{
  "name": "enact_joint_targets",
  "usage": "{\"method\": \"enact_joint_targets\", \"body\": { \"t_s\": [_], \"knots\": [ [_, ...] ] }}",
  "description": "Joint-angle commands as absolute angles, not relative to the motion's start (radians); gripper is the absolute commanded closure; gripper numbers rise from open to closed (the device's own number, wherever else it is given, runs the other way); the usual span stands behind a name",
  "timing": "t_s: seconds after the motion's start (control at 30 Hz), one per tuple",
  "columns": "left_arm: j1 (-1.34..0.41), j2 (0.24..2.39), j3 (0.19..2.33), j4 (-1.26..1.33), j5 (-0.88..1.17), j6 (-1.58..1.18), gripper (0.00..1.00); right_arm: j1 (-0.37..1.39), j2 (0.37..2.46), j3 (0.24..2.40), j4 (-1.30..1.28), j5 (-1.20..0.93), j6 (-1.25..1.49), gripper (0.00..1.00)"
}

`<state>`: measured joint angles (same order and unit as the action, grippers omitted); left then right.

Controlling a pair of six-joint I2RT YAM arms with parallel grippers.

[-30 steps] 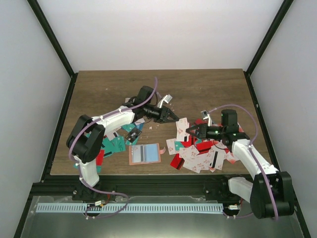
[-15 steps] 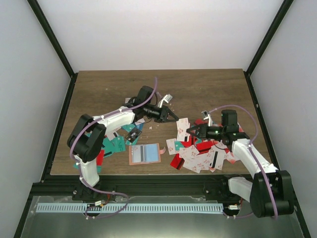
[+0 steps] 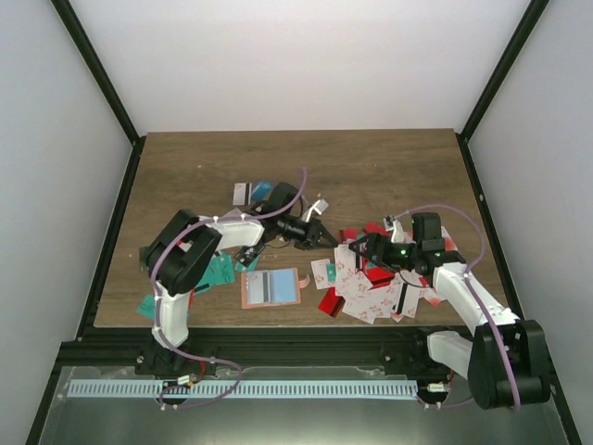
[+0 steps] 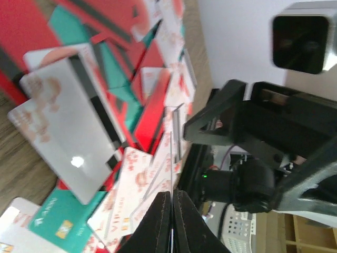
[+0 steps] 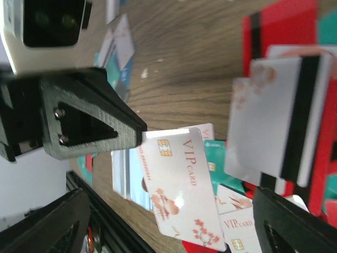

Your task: Put the credit cards into the card holder

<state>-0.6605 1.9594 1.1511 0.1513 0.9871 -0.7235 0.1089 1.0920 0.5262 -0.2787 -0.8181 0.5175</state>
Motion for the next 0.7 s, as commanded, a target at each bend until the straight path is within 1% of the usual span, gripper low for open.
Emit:
{"method": "enact_joint_targets", "body": {
  "t_s": [0.0, 0.07, 0.1, 0.27, 0.43, 0.6, 0.67],
  "knots": [
    [-0.680, 2.024, 1.123, 0.220, 0.964, -0.742, 0.96, 0.114, 1.072, 0.502, -0.333, -0.690, 0.542, 0.10],
    [-0.681, 2.014, 1.121, 0.222, 0.959, -0.750, 0.96, 0.114, 1.063, 0.511, -0.350, -0.680, 0.528, 0.02],
    [-0.680, 2.002, 1.124, 0.219, 0.959, -0.754, 0.96, 0.113, 1.056, 0.515, -0.357, -0.681, 0.518, 0.00],
    [-0.672, 1.944, 1.157, 0.145, 0.978, -0.734, 0.96, 0.113, 1.039, 0.522, -0.364, -0.766, 0.493, 0.02],
    [-0.669, 1.896, 1.153, 0.077, 0.990, -0.705, 0.96, 0.114, 1.018, 0.494, -0.319, -0.896, 0.505, 0.12],
    [-0.669, 1.844, 1.124, 0.070, 1.008, -0.707, 0.96, 0.114, 1.011, 0.483, -0.291, -0.967, 0.512, 0.25],
    [-0.669, 1.831, 1.121, 0.062, 1.016, -0.706, 0.96, 0.114, 1.016, 0.478, -0.274, -1.010, 0.514, 0.28]
  ]
}}
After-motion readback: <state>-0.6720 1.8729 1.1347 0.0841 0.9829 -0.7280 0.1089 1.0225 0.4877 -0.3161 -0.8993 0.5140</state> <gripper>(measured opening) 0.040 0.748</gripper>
